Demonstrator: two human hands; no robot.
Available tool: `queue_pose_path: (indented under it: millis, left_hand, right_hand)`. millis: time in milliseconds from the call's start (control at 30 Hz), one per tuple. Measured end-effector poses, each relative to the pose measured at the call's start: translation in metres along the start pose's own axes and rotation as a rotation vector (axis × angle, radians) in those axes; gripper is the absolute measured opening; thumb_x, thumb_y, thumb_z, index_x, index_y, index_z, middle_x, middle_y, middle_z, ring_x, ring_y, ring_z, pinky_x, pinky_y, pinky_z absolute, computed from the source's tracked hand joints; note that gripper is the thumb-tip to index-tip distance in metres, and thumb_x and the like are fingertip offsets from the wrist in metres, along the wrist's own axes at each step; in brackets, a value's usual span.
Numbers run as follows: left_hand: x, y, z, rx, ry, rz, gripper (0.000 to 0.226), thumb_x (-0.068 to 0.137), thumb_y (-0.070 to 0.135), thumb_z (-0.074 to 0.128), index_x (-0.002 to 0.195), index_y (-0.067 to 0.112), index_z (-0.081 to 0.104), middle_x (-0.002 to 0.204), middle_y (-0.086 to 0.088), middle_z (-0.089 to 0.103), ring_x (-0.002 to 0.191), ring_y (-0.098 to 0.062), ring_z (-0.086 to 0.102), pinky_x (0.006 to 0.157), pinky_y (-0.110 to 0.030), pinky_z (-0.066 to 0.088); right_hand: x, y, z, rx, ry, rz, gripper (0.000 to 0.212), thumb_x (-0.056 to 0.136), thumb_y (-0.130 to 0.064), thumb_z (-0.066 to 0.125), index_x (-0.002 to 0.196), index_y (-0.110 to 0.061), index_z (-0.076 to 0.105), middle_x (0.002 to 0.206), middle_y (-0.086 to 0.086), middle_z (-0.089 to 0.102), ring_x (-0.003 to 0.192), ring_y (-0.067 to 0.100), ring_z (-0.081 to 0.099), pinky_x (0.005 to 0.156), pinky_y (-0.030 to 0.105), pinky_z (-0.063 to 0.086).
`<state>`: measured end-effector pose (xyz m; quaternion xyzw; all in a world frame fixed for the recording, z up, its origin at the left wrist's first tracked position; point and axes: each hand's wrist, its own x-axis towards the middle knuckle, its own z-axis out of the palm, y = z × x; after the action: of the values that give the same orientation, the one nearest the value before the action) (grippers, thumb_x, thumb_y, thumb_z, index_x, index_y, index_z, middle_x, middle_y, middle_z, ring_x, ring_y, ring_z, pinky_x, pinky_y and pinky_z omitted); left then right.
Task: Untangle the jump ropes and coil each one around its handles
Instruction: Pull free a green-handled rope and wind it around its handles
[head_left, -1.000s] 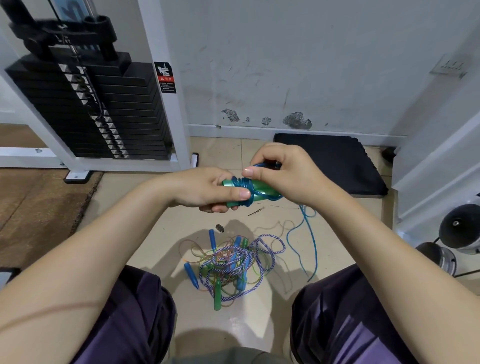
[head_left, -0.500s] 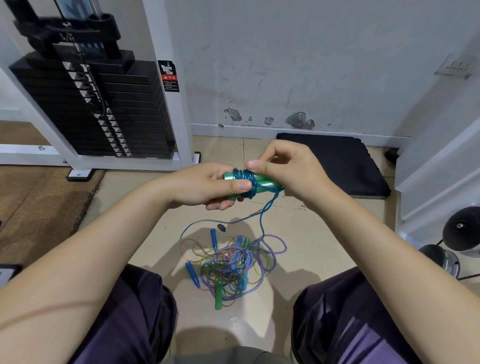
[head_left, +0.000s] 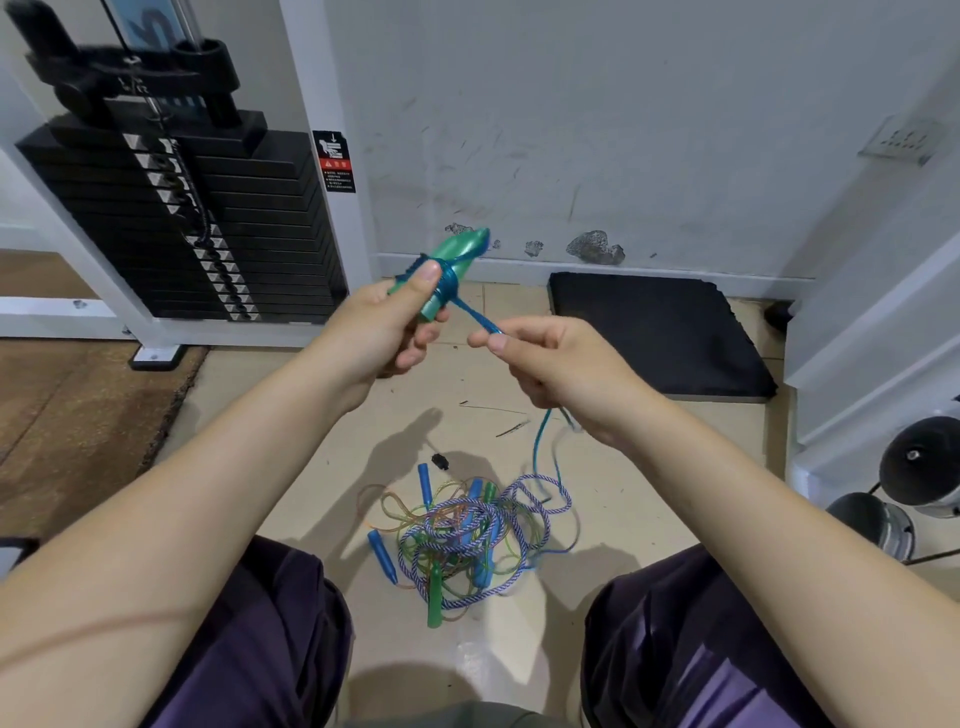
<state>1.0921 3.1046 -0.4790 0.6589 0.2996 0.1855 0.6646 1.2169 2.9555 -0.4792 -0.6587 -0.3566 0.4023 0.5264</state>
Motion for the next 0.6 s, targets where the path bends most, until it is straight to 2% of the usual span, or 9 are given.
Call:
queue_pose_path:
  millis: [100, 167, 233, 267, 333, 400, 467, 600]
  left_hand:
    - [0.002, -0.003, -0.005, 0.178, 0.033, 0.027, 0.043, 0.097, 0.050, 0.053, 0.084, 0.010, 0.062, 0.052, 0.002, 0.047, 0.041, -0.011, 0.035, 0.040, -0.016, 0.027]
    - [0.000, -0.003, -0.006, 0.299, -0.042, 0.037, 0.041, 0.097, 0.047, 0.055, 0.080, 0.010, 0.060, 0.053, -0.001, 0.048, 0.042, -0.012, 0.035, 0.039, -0.015, 0.028]
    - [-0.001, -0.002, -0.008, 0.410, -0.181, 0.013, 0.041, 0.095, 0.048, 0.057, 0.076, 0.012, 0.058, 0.054, -0.002, 0.049, 0.041, -0.012, 0.036, 0.039, -0.016, 0.029]
    - [-0.001, -0.001, -0.010, 0.465, -0.251, -0.004, 0.042, 0.093, 0.050, 0.058, 0.077, 0.011, 0.059, 0.053, -0.001, 0.050, 0.042, -0.012, 0.037, 0.040, -0.017, 0.029]
    - [-0.003, 0.000, -0.013, 0.546, -0.389, -0.040, 0.049, 0.087, 0.059, 0.063, 0.080, 0.011, 0.062, 0.053, 0.000, 0.051, 0.044, -0.013, 0.038, 0.042, -0.019, 0.029]
    - [-0.007, 0.001, -0.013, 0.558, -0.535, -0.068, 0.055, 0.077, 0.067, 0.066, 0.081, 0.012, 0.061, 0.052, 0.002, 0.051, 0.046, -0.013, 0.038, 0.043, -0.019, 0.029]
    - [-0.010, 0.002, -0.011, 0.521, -0.629, -0.069, 0.053, 0.072, 0.066, 0.062, 0.080, 0.013, 0.060, 0.052, 0.003, 0.049, 0.048, -0.013, 0.037, 0.044, -0.020, 0.027]
    - [-0.012, 0.003, -0.005, 0.481, -0.737, -0.057, 0.042, 0.080, 0.053, 0.064, 0.079, 0.011, 0.058, 0.050, 0.003, 0.048, 0.047, -0.012, 0.036, 0.045, -0.019, 0.027]
  right_hand:
    - [-0.002, -0.007, 0.005, -0.262, 0.091, -0.121, 0.015, 0.095, -0.022, 0.062, 0.084, -0.014, 0.069, 0.044, -0.014, 0.037, 0.043, 0.003, 0.028, 0.045, 0.017, 0.022]
    - [-0.002, -0.010, 0.002, -0.397, 0.132, -0.229, 0.023, 0.093, -0.021, 0.065, 0.071, -0.023, 0.061, 0.048, -0.014, 0.046, 0.047, 0.002, 0.036, 0.050, 0.017, 0.029]
    - [-0.001, -0.011, -0.004, -0.504, 0.168, -0.314, 0.023, 0.091, -0.023, 0.067, 0.069, -0.025, 0.061, 0.059, -0.006, 0.055, 0.056, 0.003, 0.041, 0.057, 0.026, 0.035]
    - [-0.001, -0.011, -0.006, -0.550, 0.174, -0.338, 0.020, 0.091, -0.024, 0.067, 0.071, -0.023, 0.064, 0.063, 0.001, 0.059, 0.059, 0.005, 0.044, 0.060, 0.029, 0.037]
    - [-0.001, -0.011, -0.008, -0.622, 0.157, -0.376, 0.017, 0.088, -0.025, 0.070, 0.075, -0.014, 0.069, 0.070, 0.004, 0.064, 0.065, 0.011, 0.051, 0.064, 0.030, 0.041]
    - [-0.001, -0.011, -0.007, -0.629, 0.143, -0.403, 0.019, 0.085, -0.026, 0.074, 0.075, -0.009, 0.071, 0.071, 0.004, 0.064, 0.068, 0.012, 0.054, 0.065, 0.029, 0.042]
    - [-0.001, -0.013, -0.007, -0.555, 0.146, -0.384, 0.021, 0.082, -0.024, 0.077, 0.073, -0.006, 0.070, 0.067, 0.006, 0.062, 0.063, 0.007, 0.049, 0.060, 0.024, 0.040]
    - [-0.001, -0.011, -0.008, -0.431, 0.078, -0.281, 0.019, 0.079, -0.022, 0.079, 0.070, -0.011, 0.066, 0.063, 0.000, 0.057, 0.058, 0.002, 0.044, 0.056, 0.019, 0.037]
